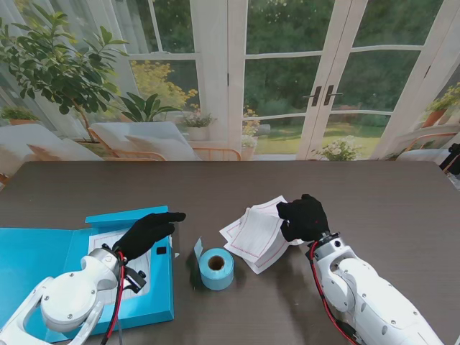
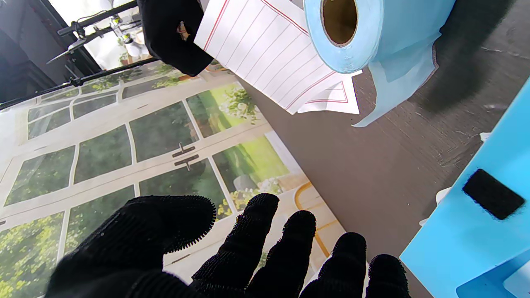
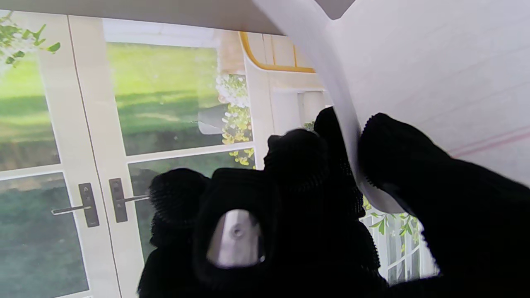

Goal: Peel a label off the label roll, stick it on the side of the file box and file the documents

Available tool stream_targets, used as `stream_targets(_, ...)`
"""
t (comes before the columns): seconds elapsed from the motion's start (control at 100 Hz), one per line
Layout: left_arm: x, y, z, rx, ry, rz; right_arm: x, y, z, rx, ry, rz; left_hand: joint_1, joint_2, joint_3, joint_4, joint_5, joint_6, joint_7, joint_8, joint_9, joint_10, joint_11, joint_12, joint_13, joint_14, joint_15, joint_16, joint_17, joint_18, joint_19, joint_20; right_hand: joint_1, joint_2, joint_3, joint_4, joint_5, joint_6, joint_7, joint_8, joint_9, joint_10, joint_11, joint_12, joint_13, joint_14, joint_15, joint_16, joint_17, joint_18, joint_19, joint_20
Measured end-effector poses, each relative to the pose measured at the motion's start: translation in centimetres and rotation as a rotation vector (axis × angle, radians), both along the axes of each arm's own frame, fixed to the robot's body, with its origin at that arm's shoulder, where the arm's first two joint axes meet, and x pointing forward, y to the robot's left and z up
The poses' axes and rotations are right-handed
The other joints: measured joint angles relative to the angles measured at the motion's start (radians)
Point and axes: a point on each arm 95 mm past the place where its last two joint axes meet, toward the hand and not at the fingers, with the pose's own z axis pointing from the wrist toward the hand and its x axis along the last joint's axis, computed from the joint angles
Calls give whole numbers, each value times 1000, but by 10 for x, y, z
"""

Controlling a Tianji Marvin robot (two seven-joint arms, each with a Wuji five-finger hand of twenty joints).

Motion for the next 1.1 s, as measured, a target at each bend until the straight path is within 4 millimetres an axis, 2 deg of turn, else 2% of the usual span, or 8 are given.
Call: stream_targets(1.1,13,-4,-5,-3,33,-14,-3,4,34,100,-43,28,0,0,0,0,-1,7,0,0,0,1,0,0,0,0,0,0,0,-1,0,0,0,0,0,0,2,-3,7,2,0,-2,13,0,0,-2,11,11,0,-23,9,24)
